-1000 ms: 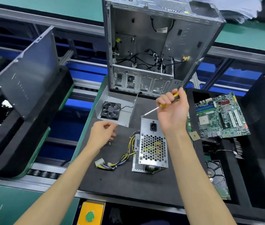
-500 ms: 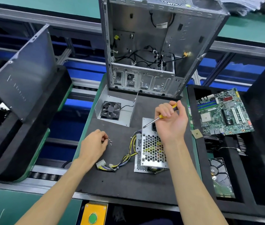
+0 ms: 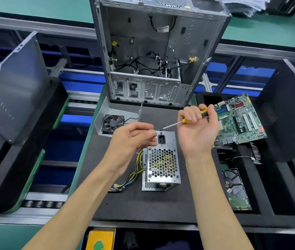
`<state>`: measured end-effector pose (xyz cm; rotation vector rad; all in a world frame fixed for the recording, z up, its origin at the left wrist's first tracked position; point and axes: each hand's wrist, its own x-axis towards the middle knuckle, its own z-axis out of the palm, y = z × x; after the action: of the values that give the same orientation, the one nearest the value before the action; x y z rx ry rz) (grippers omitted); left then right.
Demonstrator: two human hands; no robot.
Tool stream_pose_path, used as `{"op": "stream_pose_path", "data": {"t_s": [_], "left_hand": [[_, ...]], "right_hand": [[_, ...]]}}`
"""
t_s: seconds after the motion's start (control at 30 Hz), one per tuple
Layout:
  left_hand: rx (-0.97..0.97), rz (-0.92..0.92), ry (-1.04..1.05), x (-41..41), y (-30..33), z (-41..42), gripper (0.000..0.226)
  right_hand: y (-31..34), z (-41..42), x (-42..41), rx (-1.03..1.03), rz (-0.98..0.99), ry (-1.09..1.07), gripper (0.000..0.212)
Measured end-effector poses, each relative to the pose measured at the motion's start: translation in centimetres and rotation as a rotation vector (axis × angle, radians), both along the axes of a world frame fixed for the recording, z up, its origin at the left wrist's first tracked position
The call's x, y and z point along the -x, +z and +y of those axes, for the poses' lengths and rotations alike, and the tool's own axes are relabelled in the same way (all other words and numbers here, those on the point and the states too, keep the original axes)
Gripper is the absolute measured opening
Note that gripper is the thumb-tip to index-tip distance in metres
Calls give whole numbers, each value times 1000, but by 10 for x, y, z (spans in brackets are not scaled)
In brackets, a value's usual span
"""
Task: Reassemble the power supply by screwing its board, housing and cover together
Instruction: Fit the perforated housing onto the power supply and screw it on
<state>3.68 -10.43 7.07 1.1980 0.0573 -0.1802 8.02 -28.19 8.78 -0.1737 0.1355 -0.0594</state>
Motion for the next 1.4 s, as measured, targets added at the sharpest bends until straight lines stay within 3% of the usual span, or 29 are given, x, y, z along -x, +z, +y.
{"op": "stream_pose_path", "data": {"t_s": [0.27, 0.5, 0.73, 1.0, 1.4], "left_hand": [[67, 28, -42, 1, 12, -23, 20], [-198, -96, 39, 0, 7, -32, 11], [-101, 27, 1, 2, 8, -33, 9], [-290, -199, 79, 9, 4, -38, 10], [-197, -108, 37, 5, 4, -32, 15]], "right_hand": [[9, -12, 12, 64, -20, -98, 28], [9, -14, 20, 114, 9, -159, 28], [9, -12, 24, 136, 4, -180, 29], [-2, -11, 22, 44, 65, -173, 28], [0, -6, 18, 56, 64, -153, 29]]}}
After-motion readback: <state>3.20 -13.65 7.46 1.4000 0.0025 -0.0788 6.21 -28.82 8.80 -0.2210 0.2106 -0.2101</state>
